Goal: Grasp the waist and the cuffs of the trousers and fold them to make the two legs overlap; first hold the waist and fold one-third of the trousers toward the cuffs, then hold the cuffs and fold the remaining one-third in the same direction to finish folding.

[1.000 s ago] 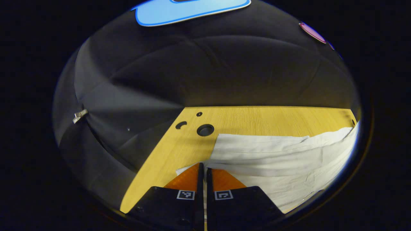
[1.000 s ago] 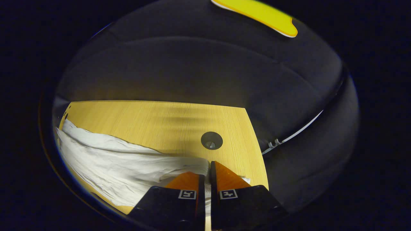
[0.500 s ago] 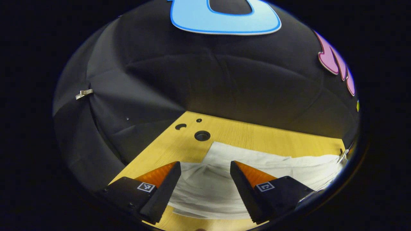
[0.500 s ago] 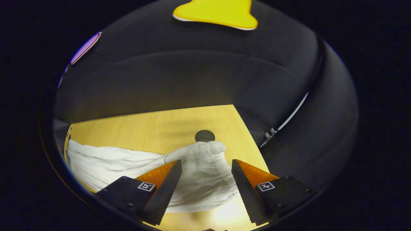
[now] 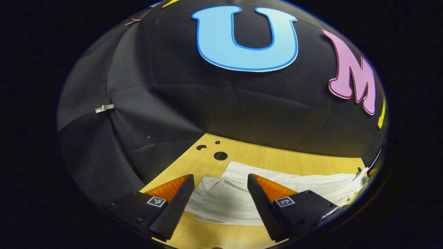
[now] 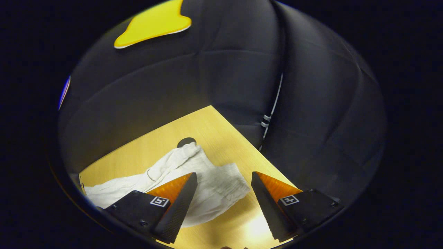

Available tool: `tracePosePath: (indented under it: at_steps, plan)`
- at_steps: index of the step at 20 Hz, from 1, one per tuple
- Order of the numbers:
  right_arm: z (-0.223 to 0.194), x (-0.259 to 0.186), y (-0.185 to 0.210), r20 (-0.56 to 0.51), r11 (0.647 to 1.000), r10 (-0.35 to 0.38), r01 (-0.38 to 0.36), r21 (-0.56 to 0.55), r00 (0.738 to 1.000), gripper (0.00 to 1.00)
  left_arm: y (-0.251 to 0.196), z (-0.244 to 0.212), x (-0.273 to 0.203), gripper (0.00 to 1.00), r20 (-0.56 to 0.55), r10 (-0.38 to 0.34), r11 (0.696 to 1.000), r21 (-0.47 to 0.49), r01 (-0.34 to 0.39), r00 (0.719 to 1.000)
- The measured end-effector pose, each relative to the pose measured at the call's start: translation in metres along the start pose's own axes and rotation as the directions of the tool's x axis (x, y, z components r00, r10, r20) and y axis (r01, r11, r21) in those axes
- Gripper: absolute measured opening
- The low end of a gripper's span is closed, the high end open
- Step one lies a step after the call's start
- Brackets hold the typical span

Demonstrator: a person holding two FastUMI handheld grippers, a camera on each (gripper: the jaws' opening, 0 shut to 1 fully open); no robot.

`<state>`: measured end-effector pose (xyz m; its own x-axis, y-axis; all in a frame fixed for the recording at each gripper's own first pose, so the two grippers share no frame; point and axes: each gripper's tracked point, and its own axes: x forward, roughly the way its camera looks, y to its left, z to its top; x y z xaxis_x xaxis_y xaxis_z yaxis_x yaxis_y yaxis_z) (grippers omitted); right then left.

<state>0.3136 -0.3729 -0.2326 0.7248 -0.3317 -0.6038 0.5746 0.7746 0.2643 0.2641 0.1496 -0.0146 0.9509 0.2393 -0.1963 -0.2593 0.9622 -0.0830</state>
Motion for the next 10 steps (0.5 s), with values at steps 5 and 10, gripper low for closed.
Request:
tracePosePath:
  at_steps: [5, 10]
  plan:
    - [-0.026, 0.012, -0.005, -0.038, 0.997, -0.002, 0.005, 0.083, 0.999, 0.99, -0.013, -0.001, -0.018, 0.96, -0.005, -0.015, 0.997, -0.074, 0.015, 1.000]
    - [-0.040, 0.020, -0.002, -0.037, 1.000, 0.002, -0.001, 0.030, 0.999, 0.99, -0.015, -0.014, -0.024, 0.97, -0.056, -0.024, 0.998, -0.065, 0.021, 0.998]
